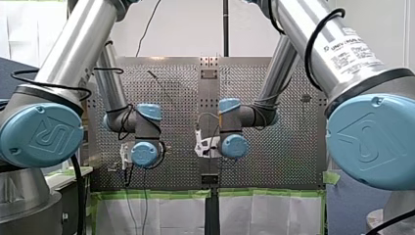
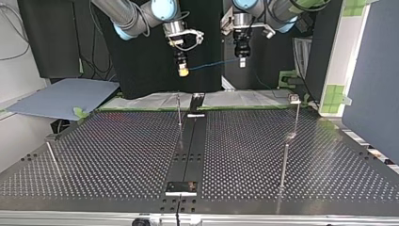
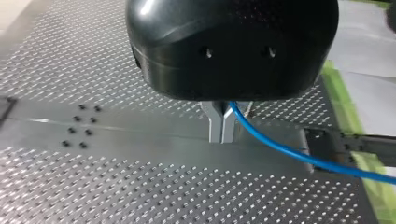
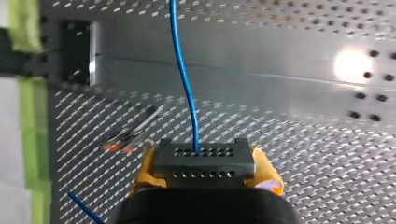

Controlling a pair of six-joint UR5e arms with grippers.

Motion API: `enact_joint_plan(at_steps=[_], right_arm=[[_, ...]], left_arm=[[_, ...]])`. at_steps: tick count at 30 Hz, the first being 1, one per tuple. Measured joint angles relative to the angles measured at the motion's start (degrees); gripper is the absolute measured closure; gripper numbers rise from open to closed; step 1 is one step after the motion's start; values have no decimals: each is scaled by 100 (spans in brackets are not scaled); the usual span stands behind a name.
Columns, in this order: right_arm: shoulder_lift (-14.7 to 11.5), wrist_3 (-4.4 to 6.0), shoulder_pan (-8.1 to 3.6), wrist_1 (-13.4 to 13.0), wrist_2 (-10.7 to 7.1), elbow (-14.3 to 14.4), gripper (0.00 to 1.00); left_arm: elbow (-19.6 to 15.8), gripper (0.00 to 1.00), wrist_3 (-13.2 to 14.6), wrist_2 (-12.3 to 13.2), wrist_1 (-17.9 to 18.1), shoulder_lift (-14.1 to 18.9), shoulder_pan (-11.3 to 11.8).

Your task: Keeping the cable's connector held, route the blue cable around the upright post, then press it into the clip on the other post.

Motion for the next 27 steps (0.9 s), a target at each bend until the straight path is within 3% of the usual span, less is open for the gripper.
enact_joint_plan(at_steps=[10,15,27], right_arm=[[-504,443,-64,503,-398,-465,100],[-806,489,-97,805,-547,-754,100],[-1481,554,-165,1369,-612,-1285,100]], left_arm=[[323,100,-108,-296,-555,569,169],[641,100,-111,-330,-879,892,249],[1300,100,-110,-567,-1542,1552,462]])
